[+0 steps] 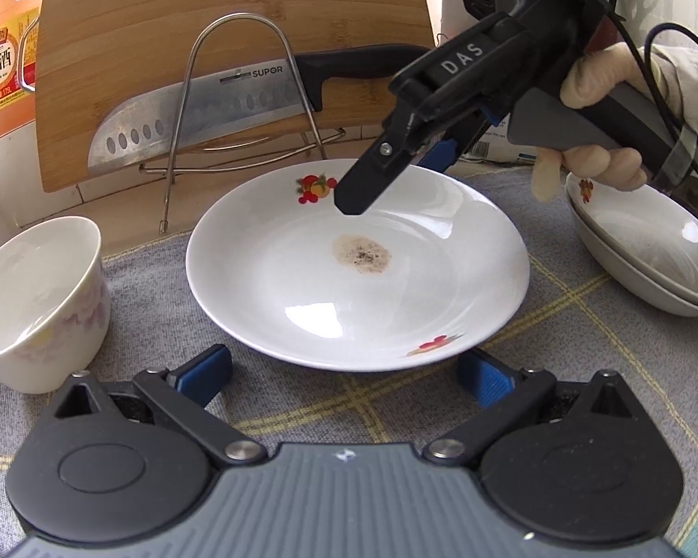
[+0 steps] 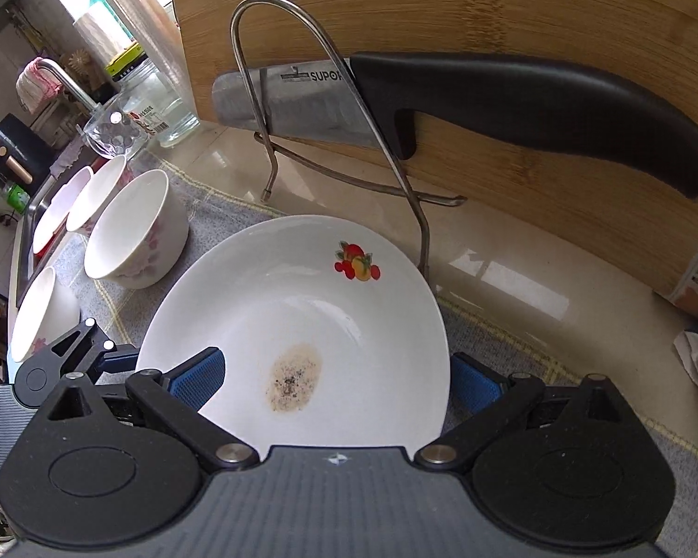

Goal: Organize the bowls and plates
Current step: 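Lift the stained plate and carry it toward the plate stack with the right tool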

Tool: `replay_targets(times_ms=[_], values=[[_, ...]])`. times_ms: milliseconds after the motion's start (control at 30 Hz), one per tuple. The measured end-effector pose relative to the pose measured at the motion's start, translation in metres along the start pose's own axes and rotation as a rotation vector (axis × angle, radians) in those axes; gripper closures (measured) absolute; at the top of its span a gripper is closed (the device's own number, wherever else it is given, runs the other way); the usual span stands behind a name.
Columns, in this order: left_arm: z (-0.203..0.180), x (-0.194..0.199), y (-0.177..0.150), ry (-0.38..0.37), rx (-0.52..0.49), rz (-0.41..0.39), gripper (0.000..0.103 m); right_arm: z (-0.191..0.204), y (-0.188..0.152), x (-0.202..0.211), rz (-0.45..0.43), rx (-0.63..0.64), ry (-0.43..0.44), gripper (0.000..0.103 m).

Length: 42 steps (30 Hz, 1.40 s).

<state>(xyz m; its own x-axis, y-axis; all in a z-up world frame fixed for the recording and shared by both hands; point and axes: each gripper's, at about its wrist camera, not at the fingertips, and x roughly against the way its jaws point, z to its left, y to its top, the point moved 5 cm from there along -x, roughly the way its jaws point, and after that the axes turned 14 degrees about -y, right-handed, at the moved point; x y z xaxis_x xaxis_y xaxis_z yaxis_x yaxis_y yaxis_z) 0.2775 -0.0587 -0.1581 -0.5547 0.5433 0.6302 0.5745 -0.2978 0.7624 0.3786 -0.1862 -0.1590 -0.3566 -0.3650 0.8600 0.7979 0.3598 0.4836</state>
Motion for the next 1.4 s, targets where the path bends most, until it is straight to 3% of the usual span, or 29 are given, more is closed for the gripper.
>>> replay_targets(times_ms=[333, 533, 1400], values=[[-0.006, -0.001, 0.005, 0.015, -0.090, 0.003, 0.000, 0.004, 0.019, -0.011, -0.011, 0.019, 0.064, 0.002], [-0.006, -0.001, 0.005, 0.002, -0.095, 0.003, 0.000, 0.003, 0.019, -0.013, -0.014, 0.019, 0.079, 0.003], [-0.010, 0.005, 0.005, -0.009, -0.115, 0.023, 0.001, 0.010, 0.011, -0.002, -0.013, 0.042, 0.046, 0.003]])
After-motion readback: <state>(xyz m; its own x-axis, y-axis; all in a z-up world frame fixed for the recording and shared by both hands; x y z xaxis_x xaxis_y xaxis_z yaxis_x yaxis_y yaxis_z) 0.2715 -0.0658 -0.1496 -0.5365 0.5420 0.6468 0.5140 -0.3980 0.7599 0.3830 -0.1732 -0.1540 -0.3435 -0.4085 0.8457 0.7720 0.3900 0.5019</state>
